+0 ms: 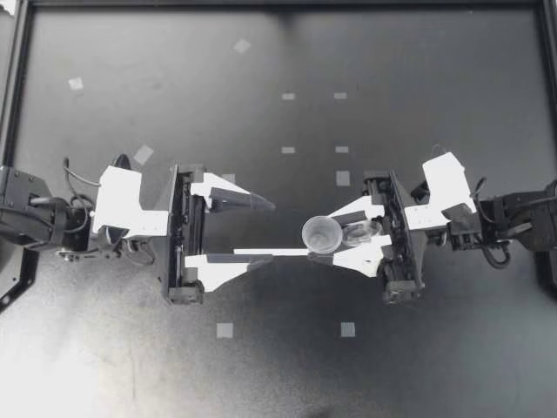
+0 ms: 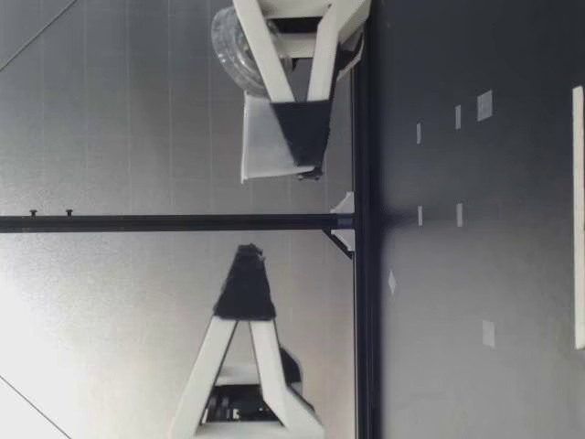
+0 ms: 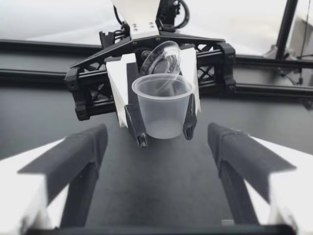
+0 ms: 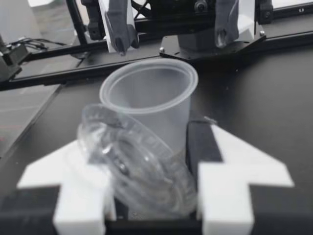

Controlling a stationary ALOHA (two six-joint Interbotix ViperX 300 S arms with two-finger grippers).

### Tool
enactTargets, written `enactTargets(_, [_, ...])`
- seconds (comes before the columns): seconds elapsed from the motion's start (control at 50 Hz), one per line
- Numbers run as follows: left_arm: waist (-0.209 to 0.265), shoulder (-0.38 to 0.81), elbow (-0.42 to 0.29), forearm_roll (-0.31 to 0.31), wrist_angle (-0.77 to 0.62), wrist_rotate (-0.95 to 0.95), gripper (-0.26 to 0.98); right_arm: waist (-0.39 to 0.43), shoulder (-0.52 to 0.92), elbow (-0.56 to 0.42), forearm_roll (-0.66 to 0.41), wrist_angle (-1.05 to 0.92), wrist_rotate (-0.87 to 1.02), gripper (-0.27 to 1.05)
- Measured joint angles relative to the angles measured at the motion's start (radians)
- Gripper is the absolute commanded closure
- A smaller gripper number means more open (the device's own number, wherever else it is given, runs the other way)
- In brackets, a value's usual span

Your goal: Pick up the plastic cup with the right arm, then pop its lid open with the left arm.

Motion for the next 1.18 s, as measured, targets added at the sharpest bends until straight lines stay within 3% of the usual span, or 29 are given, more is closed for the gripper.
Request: enactTargets(1.18, [0.0,0.014,0.002,0.0,0.0,-0.006,-0.02,0.0,0.0,0.0,0.0,0.021,-0.021,0.5])
